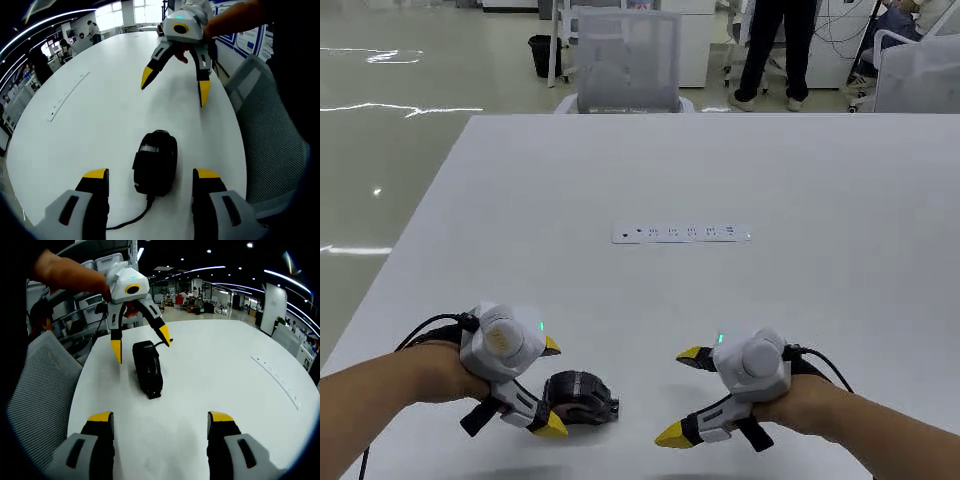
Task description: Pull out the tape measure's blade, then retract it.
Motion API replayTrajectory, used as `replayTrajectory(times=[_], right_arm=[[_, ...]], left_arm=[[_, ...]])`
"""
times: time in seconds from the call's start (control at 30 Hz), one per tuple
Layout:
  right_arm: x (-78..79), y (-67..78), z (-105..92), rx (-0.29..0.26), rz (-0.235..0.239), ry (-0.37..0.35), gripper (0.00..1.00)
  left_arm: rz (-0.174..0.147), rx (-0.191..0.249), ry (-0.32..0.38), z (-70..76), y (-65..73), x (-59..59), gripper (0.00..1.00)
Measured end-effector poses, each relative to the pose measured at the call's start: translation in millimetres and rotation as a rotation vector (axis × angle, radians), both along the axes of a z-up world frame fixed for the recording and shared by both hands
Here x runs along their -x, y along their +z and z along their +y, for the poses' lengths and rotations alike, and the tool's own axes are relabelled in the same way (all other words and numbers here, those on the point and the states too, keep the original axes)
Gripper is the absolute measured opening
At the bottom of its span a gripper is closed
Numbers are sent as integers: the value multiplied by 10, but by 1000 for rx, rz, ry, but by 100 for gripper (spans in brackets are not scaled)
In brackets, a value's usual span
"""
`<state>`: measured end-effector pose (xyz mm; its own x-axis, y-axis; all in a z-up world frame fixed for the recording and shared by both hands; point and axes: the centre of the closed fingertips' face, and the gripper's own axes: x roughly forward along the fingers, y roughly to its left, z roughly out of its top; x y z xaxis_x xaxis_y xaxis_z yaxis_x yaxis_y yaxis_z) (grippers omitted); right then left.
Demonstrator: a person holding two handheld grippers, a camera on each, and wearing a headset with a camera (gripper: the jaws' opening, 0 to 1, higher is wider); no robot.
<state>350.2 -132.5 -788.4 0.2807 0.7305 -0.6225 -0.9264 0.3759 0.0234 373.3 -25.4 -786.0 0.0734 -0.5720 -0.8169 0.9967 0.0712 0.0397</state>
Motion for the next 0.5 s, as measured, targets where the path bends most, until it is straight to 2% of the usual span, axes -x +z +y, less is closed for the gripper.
replayTrajectory(times=[0.1,0.27,0.37,0.5], right_arm=[[6,-12,104,2,3,22,76],[13,-61,231,19,14,64,66],[7,-113,280,36,18,84,61],[-45,-138,333,63,-7,100,59]], left_arm=[[-9,-9,-14,-27,-8,-3,62],[2,-14,-32,-76,-19,9,57],[-13,-20,-34,-109,-22,-22,54],[-2,-34,-45,-137,-34,-2,51]])
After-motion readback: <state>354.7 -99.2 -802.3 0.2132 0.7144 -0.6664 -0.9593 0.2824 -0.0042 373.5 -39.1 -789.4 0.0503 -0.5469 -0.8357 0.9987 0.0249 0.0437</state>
